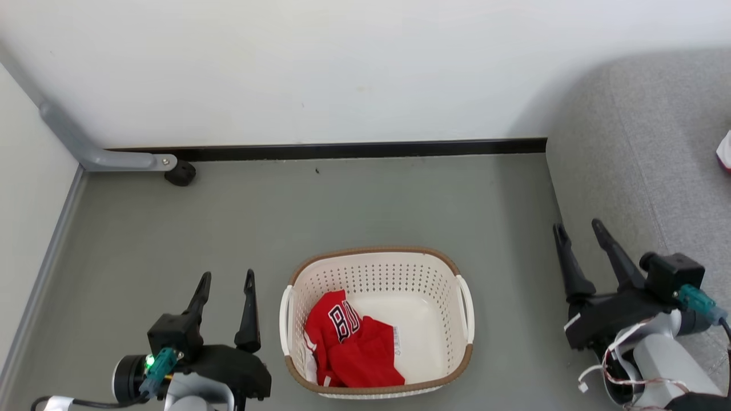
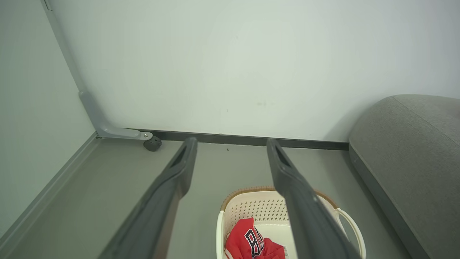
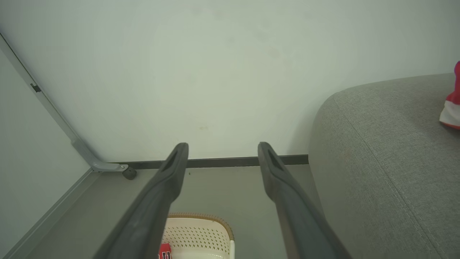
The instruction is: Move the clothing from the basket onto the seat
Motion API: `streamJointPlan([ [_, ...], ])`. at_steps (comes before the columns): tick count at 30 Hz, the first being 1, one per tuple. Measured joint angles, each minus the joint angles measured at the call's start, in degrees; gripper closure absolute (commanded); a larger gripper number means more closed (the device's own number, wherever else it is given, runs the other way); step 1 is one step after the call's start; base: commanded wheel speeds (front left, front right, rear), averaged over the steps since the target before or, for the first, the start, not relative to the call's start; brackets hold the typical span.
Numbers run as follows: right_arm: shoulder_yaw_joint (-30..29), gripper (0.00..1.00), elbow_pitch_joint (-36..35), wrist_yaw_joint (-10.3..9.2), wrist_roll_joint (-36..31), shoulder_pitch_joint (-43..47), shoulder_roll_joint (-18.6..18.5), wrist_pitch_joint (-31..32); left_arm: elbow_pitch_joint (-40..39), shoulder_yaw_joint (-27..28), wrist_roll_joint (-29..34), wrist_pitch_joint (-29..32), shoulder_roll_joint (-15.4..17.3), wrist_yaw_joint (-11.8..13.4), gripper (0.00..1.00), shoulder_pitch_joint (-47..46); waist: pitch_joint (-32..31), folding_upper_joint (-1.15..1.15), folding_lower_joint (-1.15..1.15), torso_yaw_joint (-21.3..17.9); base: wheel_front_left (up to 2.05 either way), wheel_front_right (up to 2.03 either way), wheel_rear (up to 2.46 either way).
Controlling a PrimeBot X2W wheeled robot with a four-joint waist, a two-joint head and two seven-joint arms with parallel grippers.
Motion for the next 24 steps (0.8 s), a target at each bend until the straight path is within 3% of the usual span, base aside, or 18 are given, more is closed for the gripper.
streamJointPlan([
  [10, 0.4, 0.0, -1.8, 0.0, -1.0, 6.0, 0.1, 0.0, -2.6, 1.6, 2.3, 0.0, 0.0, 1.0, 0.0, 4.2, -1.9, 0.0, 0.0, 0.3, 0.0, 0.0, 0.0],
  [24, 0.7, 0.0, -4.0, -0.53, -3.5, 7.7, 0.7, 0.0, -4.9, 5.1, 4.8, 0.0, -0.2, 2.5, 0.0, 7.8, -3.0, 0.0, 0.0, 0.0, 0.0, 0.0, 0.0],
])
